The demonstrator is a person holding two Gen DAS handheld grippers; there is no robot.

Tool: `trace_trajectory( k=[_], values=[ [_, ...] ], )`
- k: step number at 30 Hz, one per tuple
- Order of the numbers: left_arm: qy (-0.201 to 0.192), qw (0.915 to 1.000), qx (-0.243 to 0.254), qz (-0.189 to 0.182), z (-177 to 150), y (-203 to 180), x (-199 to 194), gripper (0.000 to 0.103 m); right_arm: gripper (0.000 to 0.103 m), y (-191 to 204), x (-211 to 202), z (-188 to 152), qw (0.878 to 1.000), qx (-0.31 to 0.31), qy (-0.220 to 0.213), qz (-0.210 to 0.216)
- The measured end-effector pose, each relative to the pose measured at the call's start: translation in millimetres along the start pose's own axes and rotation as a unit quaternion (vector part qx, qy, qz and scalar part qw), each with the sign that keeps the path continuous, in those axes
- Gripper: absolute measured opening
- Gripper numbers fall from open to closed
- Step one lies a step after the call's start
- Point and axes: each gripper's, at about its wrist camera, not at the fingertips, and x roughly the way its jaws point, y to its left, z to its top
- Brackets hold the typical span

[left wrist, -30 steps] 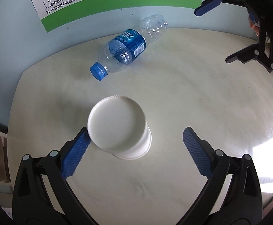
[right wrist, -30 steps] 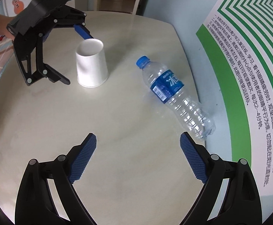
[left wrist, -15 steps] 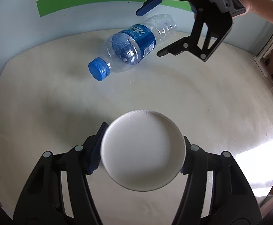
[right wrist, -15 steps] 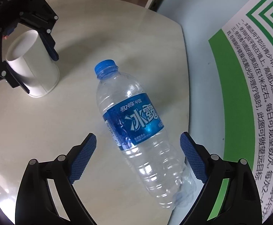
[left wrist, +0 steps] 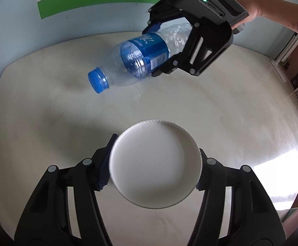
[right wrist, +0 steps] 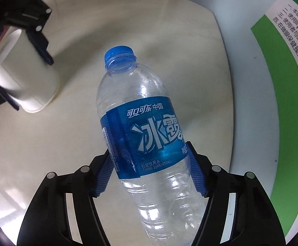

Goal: Collect trash
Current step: 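Carry the paper cup and blue-labelled bottle with both tools over the wastebasket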

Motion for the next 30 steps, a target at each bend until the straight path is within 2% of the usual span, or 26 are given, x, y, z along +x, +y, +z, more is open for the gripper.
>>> trace_trajectory(
  k=[7, 16, 25, 30],
  values=[
    [-0.004, 0.9998, 0.013, 0.012, -4, -12, -20, 0.057, 0.066, 36, -34, -8, 1.0, -0.006, -0.002, 0.015],
    [-0.03, 0.9979, 0.029, 0.05, -13, -44, -75, 0.057, 0.066, 85, -109, -19, 1.0, -0.02, -0.017, -0.013],
    [-0.04, 0.9937, 0.007, 0.104, -60, -66, -132, 0.057, 0.066, 151, -166, -15, 0.997, -0.06, -0.05, -0.024],
    [-0.041, 0.9884, -0.033, 0.142, -112, -82, -170, 0.058, 0.066, 194, -184, 10, 0.992, -0.102, -0.074, -0.012]
  ],
)
